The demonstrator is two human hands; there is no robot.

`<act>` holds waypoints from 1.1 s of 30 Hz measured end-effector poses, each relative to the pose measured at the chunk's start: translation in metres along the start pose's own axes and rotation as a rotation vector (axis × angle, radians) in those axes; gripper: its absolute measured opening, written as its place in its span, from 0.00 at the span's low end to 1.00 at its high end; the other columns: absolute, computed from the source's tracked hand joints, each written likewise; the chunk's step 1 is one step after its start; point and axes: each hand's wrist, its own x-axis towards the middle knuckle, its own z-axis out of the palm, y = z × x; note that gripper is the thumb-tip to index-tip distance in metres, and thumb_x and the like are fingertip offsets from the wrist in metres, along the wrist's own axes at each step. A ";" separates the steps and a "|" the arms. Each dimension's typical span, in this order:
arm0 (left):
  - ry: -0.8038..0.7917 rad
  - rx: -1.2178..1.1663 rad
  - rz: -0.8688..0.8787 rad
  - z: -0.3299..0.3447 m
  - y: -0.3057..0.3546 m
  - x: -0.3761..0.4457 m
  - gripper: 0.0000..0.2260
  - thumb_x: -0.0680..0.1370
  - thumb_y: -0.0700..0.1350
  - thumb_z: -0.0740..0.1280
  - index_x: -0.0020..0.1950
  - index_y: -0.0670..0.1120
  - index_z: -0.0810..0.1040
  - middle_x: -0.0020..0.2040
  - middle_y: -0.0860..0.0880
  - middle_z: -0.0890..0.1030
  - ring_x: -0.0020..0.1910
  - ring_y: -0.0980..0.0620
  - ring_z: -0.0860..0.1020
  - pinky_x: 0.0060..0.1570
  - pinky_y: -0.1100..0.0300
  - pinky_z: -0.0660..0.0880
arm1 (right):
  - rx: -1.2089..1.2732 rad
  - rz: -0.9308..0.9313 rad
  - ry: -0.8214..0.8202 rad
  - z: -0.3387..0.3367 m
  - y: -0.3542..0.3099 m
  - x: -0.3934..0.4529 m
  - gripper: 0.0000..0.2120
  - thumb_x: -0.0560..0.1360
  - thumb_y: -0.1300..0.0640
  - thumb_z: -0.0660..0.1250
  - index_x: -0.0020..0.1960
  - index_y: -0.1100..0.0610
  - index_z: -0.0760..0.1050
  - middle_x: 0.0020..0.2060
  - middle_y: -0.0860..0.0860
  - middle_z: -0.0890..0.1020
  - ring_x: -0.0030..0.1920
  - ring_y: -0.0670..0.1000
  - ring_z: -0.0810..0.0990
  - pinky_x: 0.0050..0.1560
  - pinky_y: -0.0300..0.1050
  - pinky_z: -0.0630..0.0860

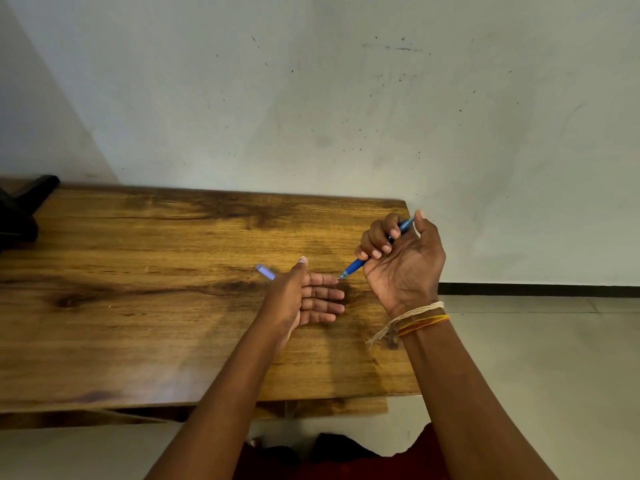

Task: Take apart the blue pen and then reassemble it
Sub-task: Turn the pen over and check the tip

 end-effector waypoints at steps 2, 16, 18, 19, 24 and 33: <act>0.003 0.002 -0.001 0.000 0.000 0.000 0.28 0.83 0.55 0.46 0.54 0.36 0.79 0.48 0.36 0.83 0.34 0.47 0.84 0.30 0.61 0.80 | 0.003 -0.006 0.003 0.000 0.000 -0.001 0.20 0.77 0.46 0.49 0.31 0.55 0.63 0.24 0.49 0.63 0.27 0.48 0.60 0.33 0.45 0.59; 0.013 0.011 -0.003 -0.001 -0.001 -0.002 0.29 0.83 0.55 0.46 0.54 0.37 0.79 0.47 0.36 0.83 0.35 0.47 0.84 0.31 0.61 0.80 | 0.016 -0.039 0.041 0.001 0.000 0.001 0.20 0.76 0.44 0.51 0.31 0.55 0.62 0.23 0.49 0.63 0.26 0.48 0.60 0.32 0.44 0.59; 0.015 0.009 -0.005 -0.001 -0.001 -0.002 0.29 0.83 0.56 0.46 0.54 0.36 0.79 0.48 0.36 0.83 0.36 0.46 0.84 0.31 0.60 0.80 | 0.016 -0.039 0.034 0.003 -0.001 0.001 0.19 0.76 0.45 0.50 0.31 0.55 0.62 0.23 0.49 0.63 0.26 0.48 0.60 0.32 0.44 0.59; 0.016 0.006 -0.009 -0.002 -0.001 -0.003 0.29 0.83 0.56 0.46 0.54 0.36 0.79 0.47 0.36 0.83 0.36 0.46 0.84 0.32 0.60 0.80 | 0.020 -0.038 0.030 0.003 -0.002 0.000 0.19 0.76 0.46 0.50 0.31 0.55 0.62 0.23 0.49 0.63 0.26 0.48 0.60 0.32 0.44 0.59; 0.021 0.005 -0.014 -0.002 -0.001 -0.005 0.29 0.83 0.56 0.46 0.53 0.38 0.80 0.48 0.37 0.83 0.38 0.45 0.84 0.34 0.59 0.80 | 0.017 -0.035 0.047 0.003 -0.003 -0.001 0.20 0.76 0.44 0.51 0.32 0.55 0.62 0.23 0.49 0.63 0.26 0.48 0.60 0.31 0.44 0.60; -0.066 -0.143 -0.068 -0.002 -0.002 -0.008 0.31 0.82 0.58 0.46 0.54 0.38 0.80 0.49 0.38 0.84 0.41 0.45 0.85 0.35 0.59 0.81 | 0.176 -0.006 0.099 -0.009 -0.005 -0.003 0.19 0.76 0.43 0.50 0.32 0.55 0.62 0.23 0.50 0.63 0.26 0.49 0.61 0.33 0.44 0.61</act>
